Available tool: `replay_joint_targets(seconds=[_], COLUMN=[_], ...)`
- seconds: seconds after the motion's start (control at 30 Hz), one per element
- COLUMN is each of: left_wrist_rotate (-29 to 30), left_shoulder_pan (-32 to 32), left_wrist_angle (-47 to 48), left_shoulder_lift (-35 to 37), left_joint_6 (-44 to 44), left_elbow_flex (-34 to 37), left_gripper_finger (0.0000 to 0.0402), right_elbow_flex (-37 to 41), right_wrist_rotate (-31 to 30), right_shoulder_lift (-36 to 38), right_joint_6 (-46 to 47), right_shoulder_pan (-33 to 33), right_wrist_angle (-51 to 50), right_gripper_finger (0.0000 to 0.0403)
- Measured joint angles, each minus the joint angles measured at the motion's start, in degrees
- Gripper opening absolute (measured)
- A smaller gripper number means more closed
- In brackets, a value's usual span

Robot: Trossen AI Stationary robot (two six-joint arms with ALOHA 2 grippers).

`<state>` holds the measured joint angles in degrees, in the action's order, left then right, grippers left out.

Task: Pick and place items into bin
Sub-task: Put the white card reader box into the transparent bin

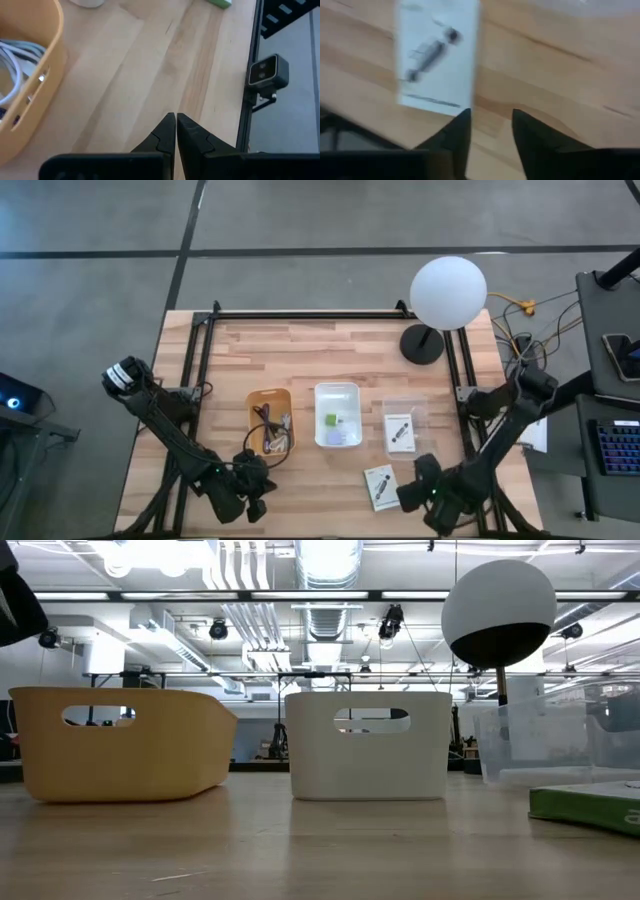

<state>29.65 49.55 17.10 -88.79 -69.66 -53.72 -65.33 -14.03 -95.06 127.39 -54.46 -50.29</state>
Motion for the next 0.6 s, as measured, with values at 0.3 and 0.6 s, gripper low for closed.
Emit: replay_joint_targets(seconds=[0.3, 0.6], left_wrist_rotate=[0.0, 0.0], left_shoulder_pan=[-0.1, -0.1], left_wrist_angle=[-0.6, -2.5], left_shoulder_lift=[0.0, 0.0], left_joint_6=[-0.5, -0.5], left_elbow_flex=[0.1, 0.1], left_gripper_finger=[0.0, 0.0], right_elbow_flex=[-0.7, -1.0], right_wrist_rotate=[2.6, 3.2], right_shoulder_lift=[-8.5, -12.8], right_joint_6=[-0.7, -1.7], right_shoulder_pan=[1.4, 5.6], right_wrist_angle=[3.0, 3.6], right_gripper_finger=[0.0014, 0.0013])
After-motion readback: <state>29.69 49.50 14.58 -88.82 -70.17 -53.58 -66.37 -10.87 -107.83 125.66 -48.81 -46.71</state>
